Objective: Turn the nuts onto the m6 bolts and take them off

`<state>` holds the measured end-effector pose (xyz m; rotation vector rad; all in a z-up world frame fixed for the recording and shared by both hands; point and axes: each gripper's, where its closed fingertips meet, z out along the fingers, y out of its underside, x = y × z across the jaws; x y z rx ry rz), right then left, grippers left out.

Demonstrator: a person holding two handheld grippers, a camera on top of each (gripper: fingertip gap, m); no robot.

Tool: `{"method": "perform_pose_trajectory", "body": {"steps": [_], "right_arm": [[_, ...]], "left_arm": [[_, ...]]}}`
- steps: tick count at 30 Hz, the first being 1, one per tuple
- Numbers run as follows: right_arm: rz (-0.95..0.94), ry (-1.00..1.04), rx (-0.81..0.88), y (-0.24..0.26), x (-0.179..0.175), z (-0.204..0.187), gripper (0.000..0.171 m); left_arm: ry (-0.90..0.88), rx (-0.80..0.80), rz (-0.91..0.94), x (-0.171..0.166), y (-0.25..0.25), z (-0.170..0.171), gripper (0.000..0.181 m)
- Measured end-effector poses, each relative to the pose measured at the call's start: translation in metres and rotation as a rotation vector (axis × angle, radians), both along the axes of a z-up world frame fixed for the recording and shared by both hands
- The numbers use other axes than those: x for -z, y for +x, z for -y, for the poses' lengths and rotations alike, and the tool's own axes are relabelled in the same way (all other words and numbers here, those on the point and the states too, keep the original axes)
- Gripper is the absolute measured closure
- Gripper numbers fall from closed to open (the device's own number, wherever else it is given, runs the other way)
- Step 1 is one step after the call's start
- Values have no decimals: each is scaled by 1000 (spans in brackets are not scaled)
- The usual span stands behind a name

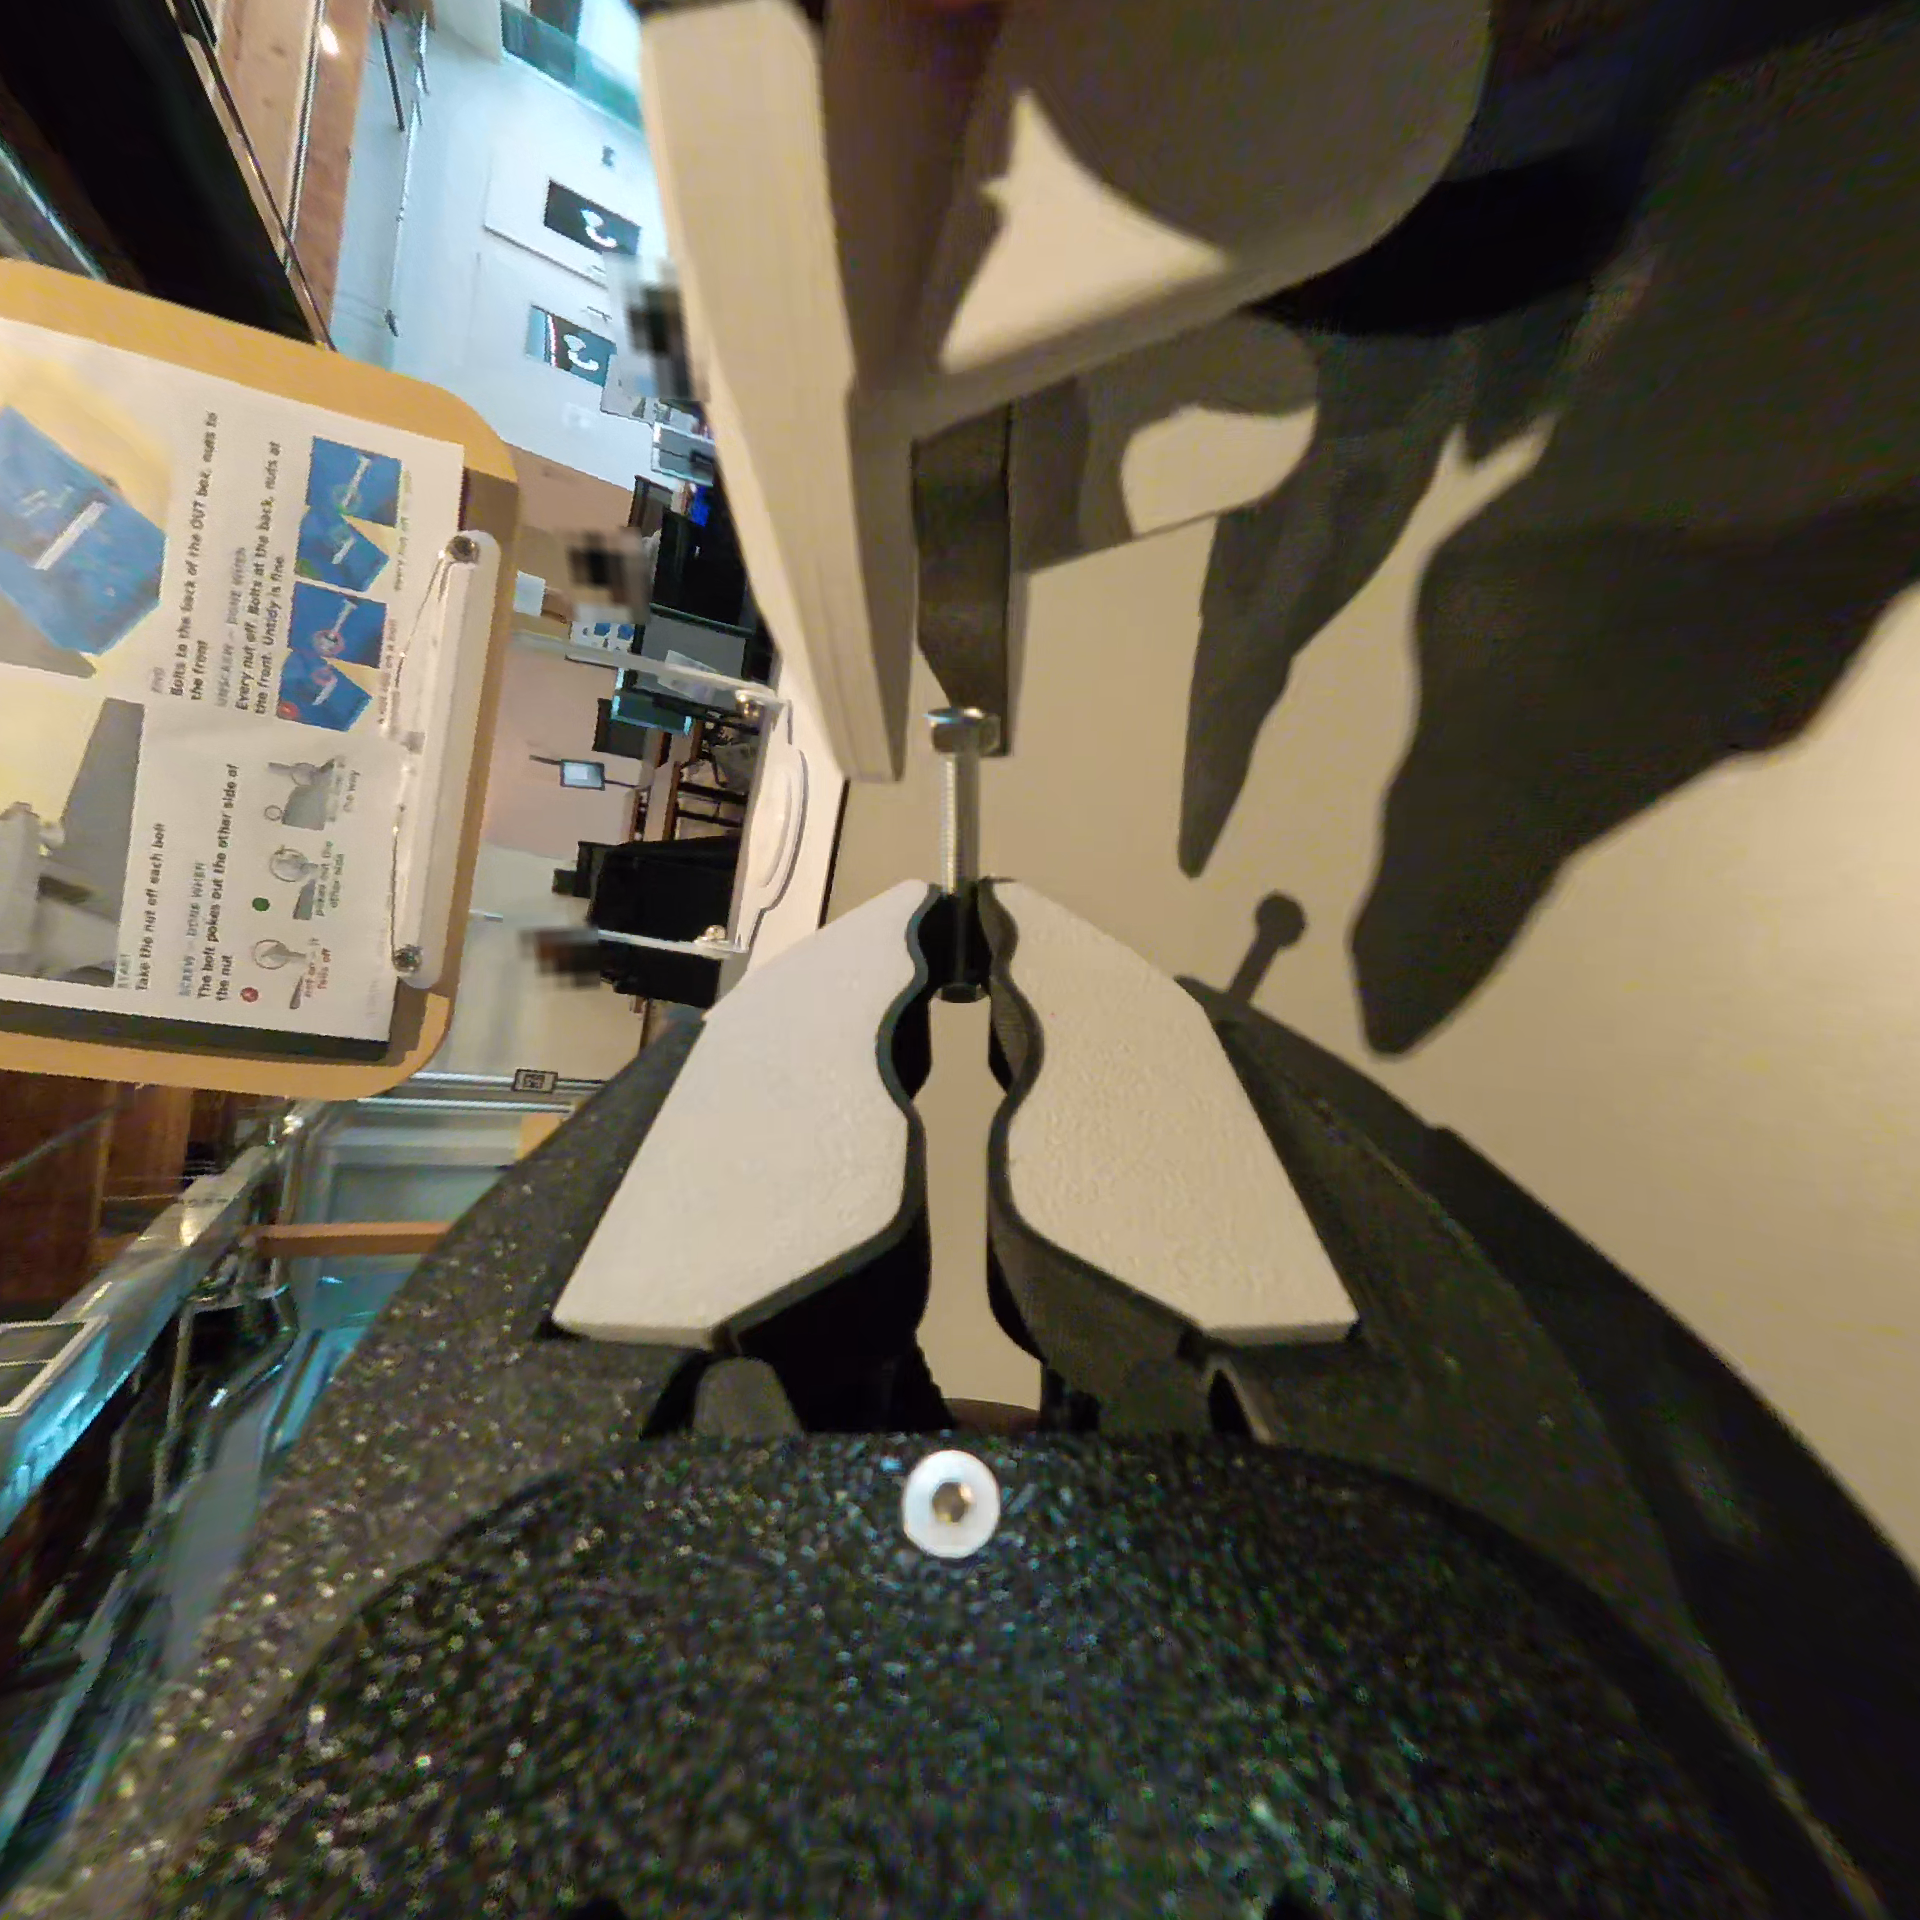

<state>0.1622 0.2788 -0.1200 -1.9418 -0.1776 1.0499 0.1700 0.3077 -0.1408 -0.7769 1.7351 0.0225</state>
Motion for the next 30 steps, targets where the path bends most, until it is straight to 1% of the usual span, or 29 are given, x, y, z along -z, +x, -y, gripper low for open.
{"method": "perform_pose_trajectory", "body": {"steps": [2,4,7,9,11,16,19,22,23,26,30], "right_arm": [[159,105,9,7,-1,-2,113],[383,215,27,16,-1,-3,110],[739,395,15,22,-2,0,117],[945,500,-18,21,0,4,127],[1046,576,-58,17,0,9,138],[1016,628,-81,9,-5,13,145],[1032,613,-107,7,2,13,148],[1041,574,-101,6,7,11,161],[1026,551,-89,6,7,10,161],[907,437,-52,5,8,6,161],[642,262,9,2,6,3,161]], "left_arm": [[-11,-3,6,-1,-1,-1,176],[-19,-1,9,-2,-1,-1,176],[-26,8,5,-1,0,1,176],[-30,11,2,0,0,1,176],[-32,16,1,0,0,3,176],[-30,34,-4,1,2,6,176],[-29,46,1,0,3,9,176],[-15,58,4,-2,3,12,176],[-3,49,0,-2,3,10,176],[22,24,-5,-2,1,5,176],[48,-5,1,-5,0,0,176]]}}
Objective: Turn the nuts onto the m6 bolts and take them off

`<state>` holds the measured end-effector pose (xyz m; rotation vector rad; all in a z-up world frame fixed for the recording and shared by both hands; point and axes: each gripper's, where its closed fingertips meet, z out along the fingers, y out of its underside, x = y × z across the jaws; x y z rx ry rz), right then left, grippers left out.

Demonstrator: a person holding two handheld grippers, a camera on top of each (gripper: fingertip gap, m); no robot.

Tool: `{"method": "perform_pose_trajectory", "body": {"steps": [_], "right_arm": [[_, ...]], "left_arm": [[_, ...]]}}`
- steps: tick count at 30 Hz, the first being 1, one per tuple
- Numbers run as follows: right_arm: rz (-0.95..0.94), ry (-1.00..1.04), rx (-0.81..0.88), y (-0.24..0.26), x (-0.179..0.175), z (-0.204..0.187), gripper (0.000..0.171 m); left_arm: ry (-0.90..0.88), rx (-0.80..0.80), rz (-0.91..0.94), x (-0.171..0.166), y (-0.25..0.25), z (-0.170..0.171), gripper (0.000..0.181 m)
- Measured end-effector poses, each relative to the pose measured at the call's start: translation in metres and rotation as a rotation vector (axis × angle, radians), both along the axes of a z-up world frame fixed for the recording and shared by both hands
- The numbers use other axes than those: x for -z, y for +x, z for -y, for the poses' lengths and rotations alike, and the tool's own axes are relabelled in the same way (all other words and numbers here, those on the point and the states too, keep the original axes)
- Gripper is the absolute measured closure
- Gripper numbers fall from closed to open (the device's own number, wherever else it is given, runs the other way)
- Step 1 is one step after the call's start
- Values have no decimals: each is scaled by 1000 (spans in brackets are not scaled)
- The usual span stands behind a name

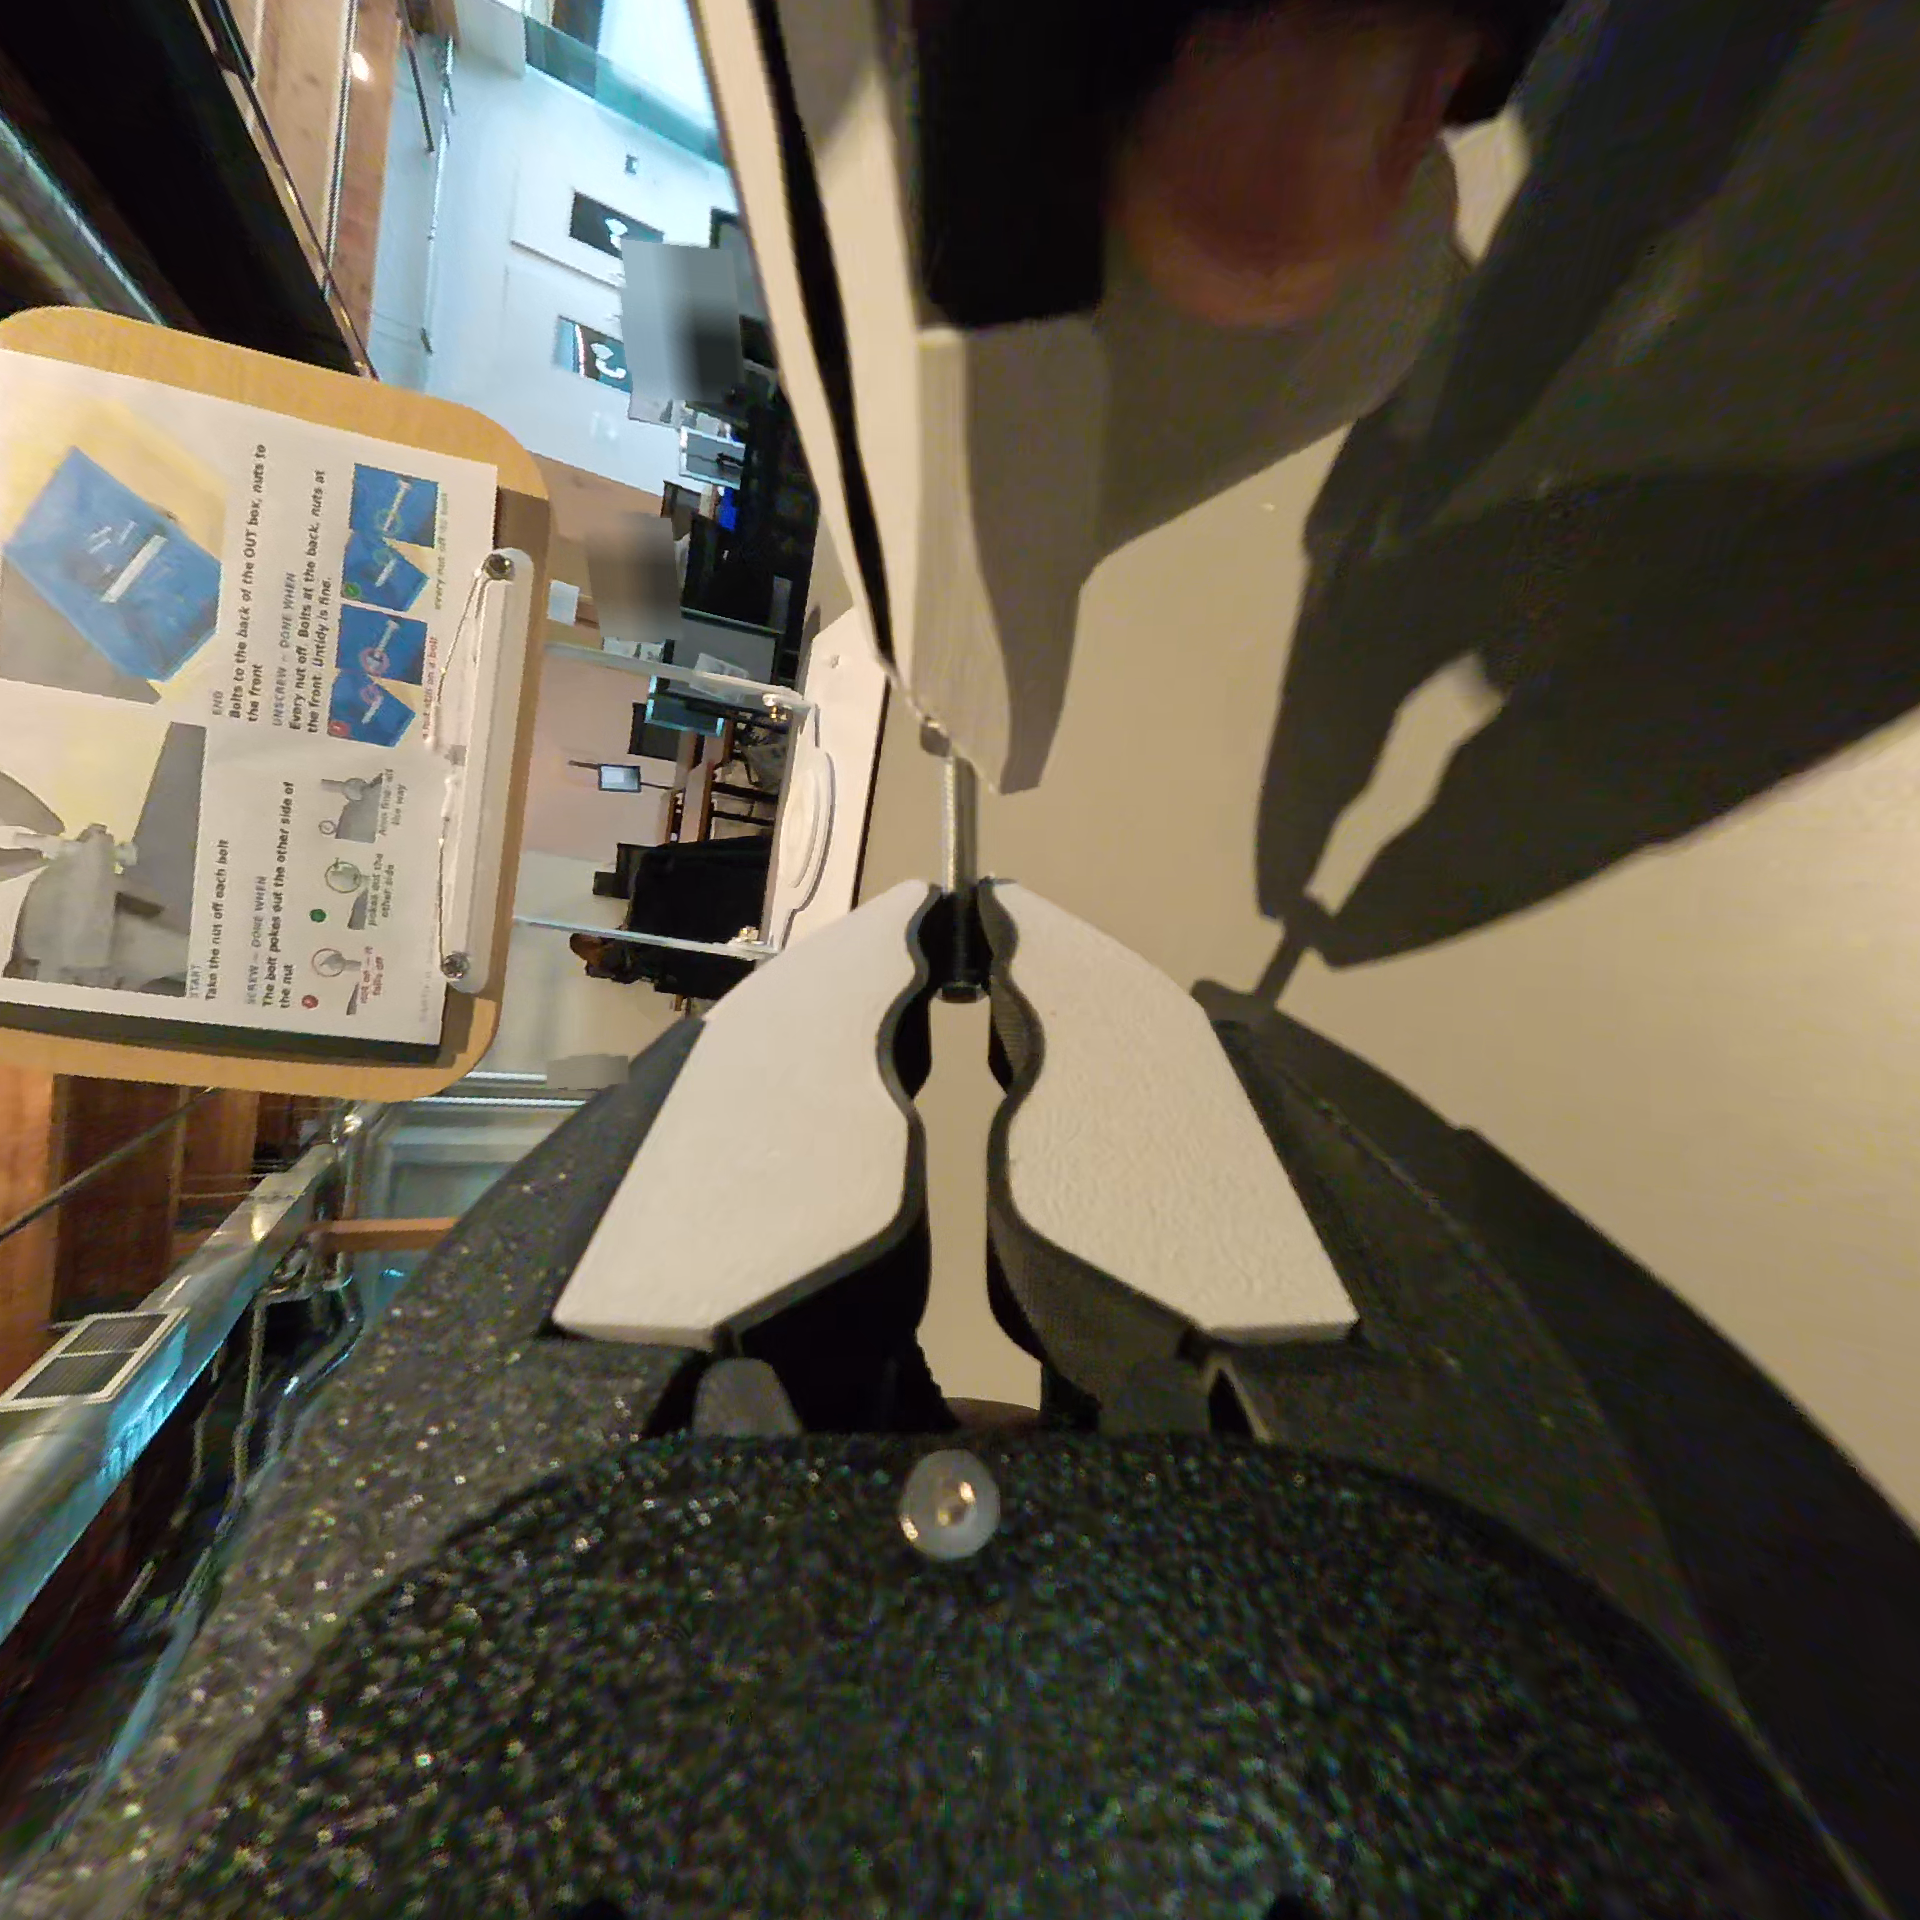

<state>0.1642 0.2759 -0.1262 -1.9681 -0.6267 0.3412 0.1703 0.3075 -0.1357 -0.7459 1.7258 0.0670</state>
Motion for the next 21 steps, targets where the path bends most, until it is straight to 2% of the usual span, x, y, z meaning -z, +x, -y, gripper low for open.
{"method": "perform_pose_trajectory", "body": {"steps": [6,8,13,21], "right_arm": [[-531,-204,52,-3,-7,-1,161],[-647,-230,37,-3,-10,-1,161],[-768,-177,-27,-6,-21,-2,160],[-902,-4,-210,-12,-57,8,138]], "left_arm": [[4,-21,24,-5,1,-2,176],[0,-23,32,-6,1,-1,176],[-28,-25,83,-14,1,-3,176],[-67,-20,243,-39,-2,-3,176]]}}
